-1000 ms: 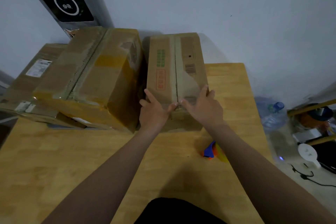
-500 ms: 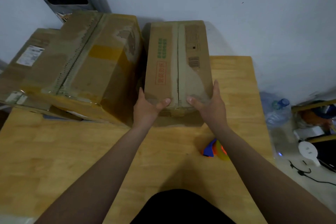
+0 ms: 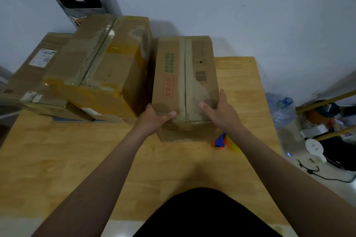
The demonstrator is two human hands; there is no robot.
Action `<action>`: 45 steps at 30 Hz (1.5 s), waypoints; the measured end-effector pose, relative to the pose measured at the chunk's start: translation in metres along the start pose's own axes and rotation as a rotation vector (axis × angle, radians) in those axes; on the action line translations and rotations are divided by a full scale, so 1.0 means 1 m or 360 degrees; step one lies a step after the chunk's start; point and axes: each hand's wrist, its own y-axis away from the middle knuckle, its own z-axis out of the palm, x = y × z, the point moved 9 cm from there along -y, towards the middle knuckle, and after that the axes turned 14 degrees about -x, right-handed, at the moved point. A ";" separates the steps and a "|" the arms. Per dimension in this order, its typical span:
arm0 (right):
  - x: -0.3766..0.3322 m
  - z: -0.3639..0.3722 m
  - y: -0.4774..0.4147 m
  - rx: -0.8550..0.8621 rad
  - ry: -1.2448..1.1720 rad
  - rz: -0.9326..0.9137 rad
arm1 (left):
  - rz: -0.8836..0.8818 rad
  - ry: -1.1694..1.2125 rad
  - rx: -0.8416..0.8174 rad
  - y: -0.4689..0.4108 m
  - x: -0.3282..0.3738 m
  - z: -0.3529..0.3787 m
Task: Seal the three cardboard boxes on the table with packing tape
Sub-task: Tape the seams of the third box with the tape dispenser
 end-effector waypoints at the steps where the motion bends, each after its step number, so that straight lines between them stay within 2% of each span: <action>1: 0.001 0.006 0.011 -0.0032 0.0031 0.0029 | -0.0019 -0.0017 -0.0024 0.010 -0.007 0.002; 5: -0.006 0.041 0.057 -0.0142 0.0190 -0.0121 | -0.0132 -0.0148 -0.0078 0.052 -0.039 0.009; 7: -0.011 0.054 0.071 -0.0107 0.0397 -0.0196 | -0.0085 -0.0414 0.0001 0.070 -0.039 0.011; 9: -0.024 0.066 0.076 -0.0023 0.0778 -0.0296 | 0.0181 -0.0810 0.0139 0.084 -0.015 0.012; 11: -0.034 0.082 0.076 -0.0041 0.1027 -0.0377 | 0.0447 -0.1119 0.0066 0.086 0.004 0.025; 12: -0.031 0.090 0.073 -0.0099 0.1089 -0.0372 | 0.0486 -0.1193 -0.0016 0.084 0.004 0.032; 15: -0.017 0.102 0.065 -0.0113 0.1310 -0.0455 | 0.0520 -0.1205 -0.0053 0.076 -0.005 0.039; 23: -0.012 0.101 0.074 -0.0131 0.1502 -0.0487 | 0.0582 -0.1275 -0.0075 0.071 -0.010 0.029; 27: 0.005 0.095 0.080 -0.0042 0.1319 -0.0854 | 0.0667 -0.1057 -0.0205 0.075 -0.020 0.006; 29: 0.010 0.089 0.079 -0.0025 0.1179 -0.0919 | 0.0665 -0.0974 -0.0273 0.078 -0.027 -0.003; 39: 0.016 0.078 0.077 -0.0004 0.0793 -0.0923 | 0.0667 -0.0825 -0.0425 0.079 -0.035 -0.020; 45: 0.017 0.076 0.072 -0.0006 0.0842 -0.0916 | 0.0695 -0.1042 -0.0484 0.083 -0.031 -0.019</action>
